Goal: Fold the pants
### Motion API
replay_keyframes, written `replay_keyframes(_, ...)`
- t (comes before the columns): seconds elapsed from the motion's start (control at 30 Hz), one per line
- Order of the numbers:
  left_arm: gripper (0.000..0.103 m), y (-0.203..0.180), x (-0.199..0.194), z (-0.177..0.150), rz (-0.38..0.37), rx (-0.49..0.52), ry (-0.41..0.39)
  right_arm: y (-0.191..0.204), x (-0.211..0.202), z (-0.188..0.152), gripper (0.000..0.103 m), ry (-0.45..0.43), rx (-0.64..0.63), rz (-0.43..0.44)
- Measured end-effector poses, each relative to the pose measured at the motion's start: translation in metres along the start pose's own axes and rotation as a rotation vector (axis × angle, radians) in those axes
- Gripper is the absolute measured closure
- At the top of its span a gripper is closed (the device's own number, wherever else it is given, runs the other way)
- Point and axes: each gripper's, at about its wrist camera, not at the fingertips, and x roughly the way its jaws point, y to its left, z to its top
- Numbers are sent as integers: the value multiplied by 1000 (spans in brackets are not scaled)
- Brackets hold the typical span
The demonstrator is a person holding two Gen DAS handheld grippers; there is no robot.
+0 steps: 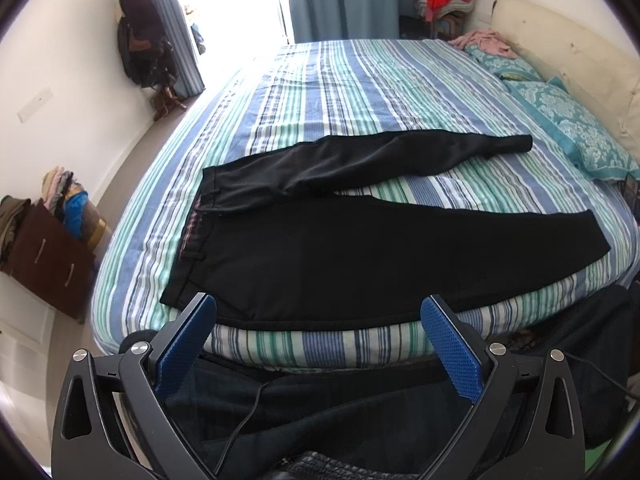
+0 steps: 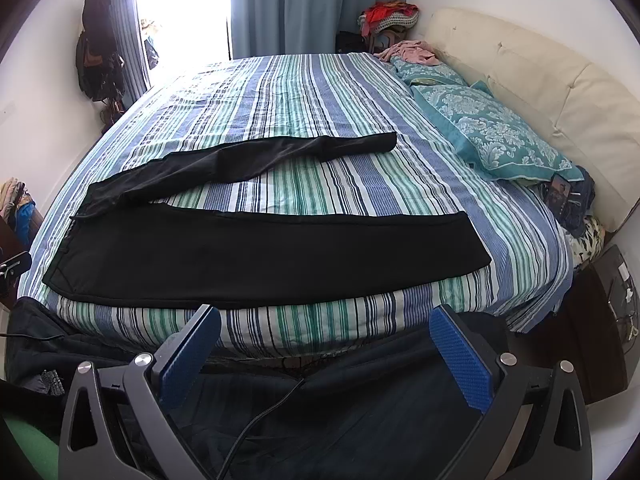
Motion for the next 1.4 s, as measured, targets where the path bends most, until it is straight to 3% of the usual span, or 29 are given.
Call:
replay_keyframes(0.17, 1, 2, -2, 17, -30, -42, -33, -2, 1, 2, 0, -12, 4, -5)
replay_keyframes(0.73, 1, -24, -1, 23, -81, 11, -31, -12, 9, 4, 0, -20, 37, -13)
replay_keyframes(1.03, 1, -31, 0, 35, -81, 9, -77, -21, 14, 20, 0, -89, 14, -55)
replay_keyframes(1.2, 1, -43, 11, 52, -146, 5, -88, -18, 12, 42, 0, -231, -71, 5)
replay_keyframes(1.3, 1, -51, 20, 65, -204, -14, -72, -18, 25, 57, 0, -329, -97, 120)
replay_keyframes(1.37, 1, -57, 26, 71, -233, -25, -56, -18, 58, 66, 0, -315, -114, 225)
replay_keyframes(1.4, 1, -60, 29, 73, -237, -25, -47, -19, 81, 69, 0, -265, -107, 258)
